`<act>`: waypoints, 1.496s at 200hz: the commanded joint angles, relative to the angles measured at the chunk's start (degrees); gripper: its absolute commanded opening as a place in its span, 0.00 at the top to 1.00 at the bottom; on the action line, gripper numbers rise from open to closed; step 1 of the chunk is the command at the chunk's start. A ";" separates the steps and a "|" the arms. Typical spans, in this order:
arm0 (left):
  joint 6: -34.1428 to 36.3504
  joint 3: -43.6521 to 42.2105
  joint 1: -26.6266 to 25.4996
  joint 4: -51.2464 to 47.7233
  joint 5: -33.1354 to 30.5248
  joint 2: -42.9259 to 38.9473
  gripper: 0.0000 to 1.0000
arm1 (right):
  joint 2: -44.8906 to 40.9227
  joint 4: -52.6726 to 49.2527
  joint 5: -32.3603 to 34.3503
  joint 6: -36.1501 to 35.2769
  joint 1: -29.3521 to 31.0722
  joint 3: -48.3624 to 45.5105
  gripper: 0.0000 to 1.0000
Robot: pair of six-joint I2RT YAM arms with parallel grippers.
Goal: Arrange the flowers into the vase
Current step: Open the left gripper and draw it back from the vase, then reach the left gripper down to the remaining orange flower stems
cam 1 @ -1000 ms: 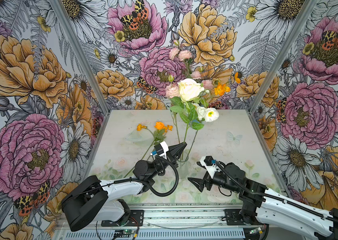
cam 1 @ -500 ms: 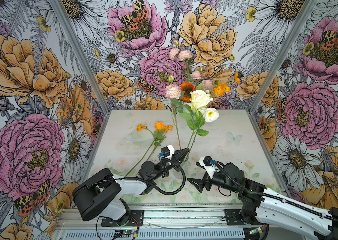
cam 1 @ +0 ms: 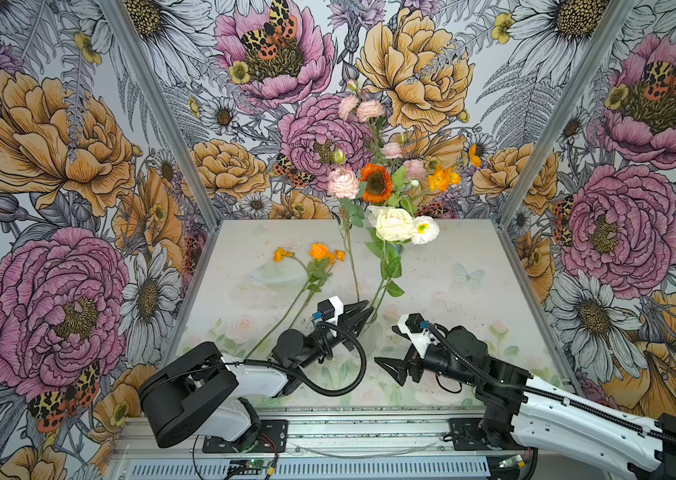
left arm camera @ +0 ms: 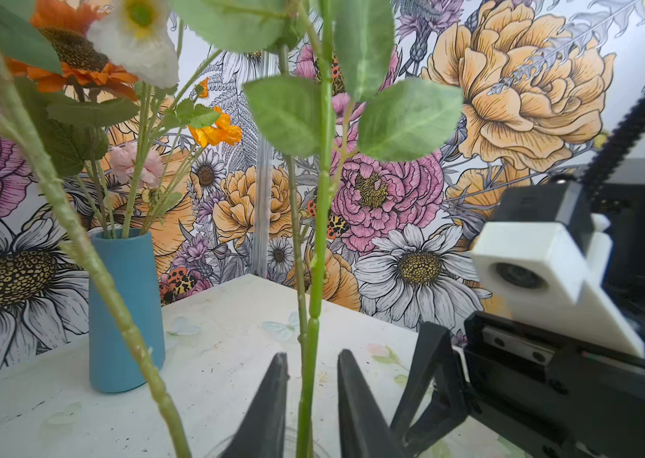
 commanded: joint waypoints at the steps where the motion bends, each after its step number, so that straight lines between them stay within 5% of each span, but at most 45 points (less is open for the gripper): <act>1: -0.33 -0.49 0.01 1.92 -1.31 -1.58 0.61 | 0.75 2.42 -0.65 0.97 -0.52 -0.52 0.01; 44: 0.42 -2.33 0.18 1.76 -3.07 -5.76 0.47 | 1.00 2.59 -0.89 1.13 -0.53 -0.42 0.01; 62: 0.25 -3.98 0.54 -3.70 -9.87 -11.99 0.43 | 0.48 2.11 -0.67 0.96 -0.53 -0.54 0.01; 95: 0.31 6.93 3.75 -55.32 -21.98 -30.76 0.44 | -1.06 0.71 0.63 0.46 -0.57 -0.35 0.01; 114: -3.19 11.25 7.77 -73.25 -31.10 -35.61 0.43 | -2.41 0.09 1.55 0.28 -0.55 -0.47 0.01; 126: -7.38 13.25 13.95 -82.30 -29.72 -36.39 0.44 | -2.81 -0.01 1.91 0.06 -0.61 -0.79 0.00; 152: -14.80 16.90 31.91 -94.22 -9.33 -29.15 0.57 | -2.16 -0.18 1.73 0.26 -0.57 -0.46 0.01; 173: -16.26 19.94 35.84 -97.62 -1.16 -17.41 0.63 | -1.04 -0.53 1.24 0.50 -0.43 -0.11 0.01; 231: -15.19 30.83 31.70 -99.74 -13.67 4.41 0.65 | -1.60 -0.67 0.34 1.86 -0.24 -0.97 0.00; 299: -9.73 40.67 32.07 -105.23 -16.67 16.20 0.71 | -3.39 -0.98 0.43 1.23 -0.39 -1.59 0.01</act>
